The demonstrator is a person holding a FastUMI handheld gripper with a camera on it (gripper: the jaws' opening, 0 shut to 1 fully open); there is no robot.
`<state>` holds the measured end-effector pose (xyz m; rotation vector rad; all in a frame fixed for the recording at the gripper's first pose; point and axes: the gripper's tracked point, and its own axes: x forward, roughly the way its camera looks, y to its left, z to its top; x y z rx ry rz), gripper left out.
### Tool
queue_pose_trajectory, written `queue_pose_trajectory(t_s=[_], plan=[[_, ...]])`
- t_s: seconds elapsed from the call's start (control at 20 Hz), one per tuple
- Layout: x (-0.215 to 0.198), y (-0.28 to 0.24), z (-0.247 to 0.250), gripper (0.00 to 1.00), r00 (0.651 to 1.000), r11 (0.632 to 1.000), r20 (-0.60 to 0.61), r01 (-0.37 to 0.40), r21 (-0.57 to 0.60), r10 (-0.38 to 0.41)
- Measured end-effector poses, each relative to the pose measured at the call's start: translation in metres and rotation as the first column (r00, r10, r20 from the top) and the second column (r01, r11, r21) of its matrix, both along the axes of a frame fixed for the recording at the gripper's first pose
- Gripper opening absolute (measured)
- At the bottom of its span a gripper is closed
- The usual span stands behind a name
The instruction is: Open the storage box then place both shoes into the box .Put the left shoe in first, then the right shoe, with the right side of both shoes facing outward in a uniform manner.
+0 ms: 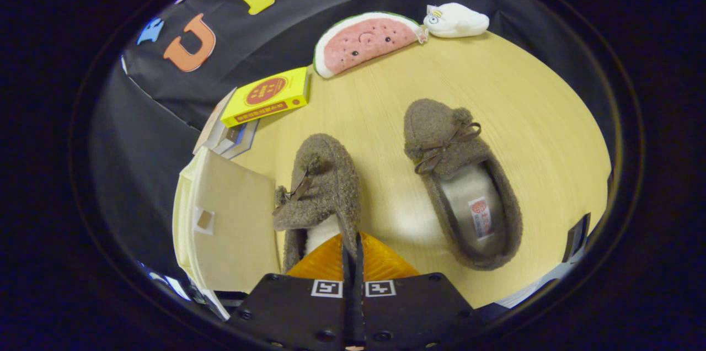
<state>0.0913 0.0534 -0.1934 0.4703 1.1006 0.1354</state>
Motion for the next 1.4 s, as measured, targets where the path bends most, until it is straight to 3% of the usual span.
queue_pose_trajectory(t_s=[0.3, 0.55, 0.95, 1.15, 1.4], plan=[[-0.008, 0.026, 0.076, 0.0, 0.987, 1.0, 0.156, -0.031, -0.003, 0.031], [-0.02, 0.082, 0.119, 0.0, 0.967, 0.994, 0.231, -0.112, 0.006, 0.108], [-0.018, 0.205, 0.118, 0.0, 0.957, 0.974, 0.197, -0.224, 0.024, 0.215], [0.004, 0.244, 0.109, 0.0, 0.966, 0.983, 0.197, -0.179, 0.031, 0.17], [0.021, 0.27, 0.067, 0.0, 0.988, 0.992, 0.112, -0.115, 0.047, 0.109]])
